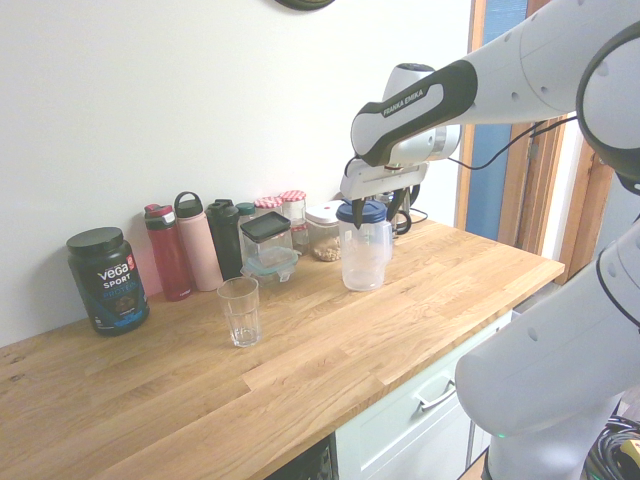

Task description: Pour me some water

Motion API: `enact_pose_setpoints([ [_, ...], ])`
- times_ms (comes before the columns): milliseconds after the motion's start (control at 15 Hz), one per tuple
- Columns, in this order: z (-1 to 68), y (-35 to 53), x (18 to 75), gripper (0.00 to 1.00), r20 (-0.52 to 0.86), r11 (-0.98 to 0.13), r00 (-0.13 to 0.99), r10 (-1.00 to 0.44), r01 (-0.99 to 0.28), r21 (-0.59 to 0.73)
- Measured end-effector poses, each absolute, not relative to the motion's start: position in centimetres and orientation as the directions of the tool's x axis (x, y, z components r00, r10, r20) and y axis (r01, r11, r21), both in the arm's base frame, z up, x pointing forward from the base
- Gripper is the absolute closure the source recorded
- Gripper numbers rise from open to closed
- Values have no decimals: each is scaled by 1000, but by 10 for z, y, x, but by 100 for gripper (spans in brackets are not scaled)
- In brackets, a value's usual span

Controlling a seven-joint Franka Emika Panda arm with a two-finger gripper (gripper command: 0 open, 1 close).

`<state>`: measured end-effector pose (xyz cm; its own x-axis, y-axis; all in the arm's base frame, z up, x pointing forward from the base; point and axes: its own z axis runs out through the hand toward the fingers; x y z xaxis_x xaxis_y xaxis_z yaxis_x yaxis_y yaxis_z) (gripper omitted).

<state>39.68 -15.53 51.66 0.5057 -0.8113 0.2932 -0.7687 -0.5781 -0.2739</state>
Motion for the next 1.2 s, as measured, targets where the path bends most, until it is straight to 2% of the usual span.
enact_pose_setpoints([
  [200, 503, -169, 400, 0, 276, -571, 506, -817, -776, -268],
  [267, 496, -170, 404, 100, 274, -569, 505, -818, -778, -267],
  [600, 460, -178, 444, 100, 258, -570, 515, -818, -785, -242],
  [1200, 460, -177, 447, 100, 258, -578, 523, -812, -780, -238],
])
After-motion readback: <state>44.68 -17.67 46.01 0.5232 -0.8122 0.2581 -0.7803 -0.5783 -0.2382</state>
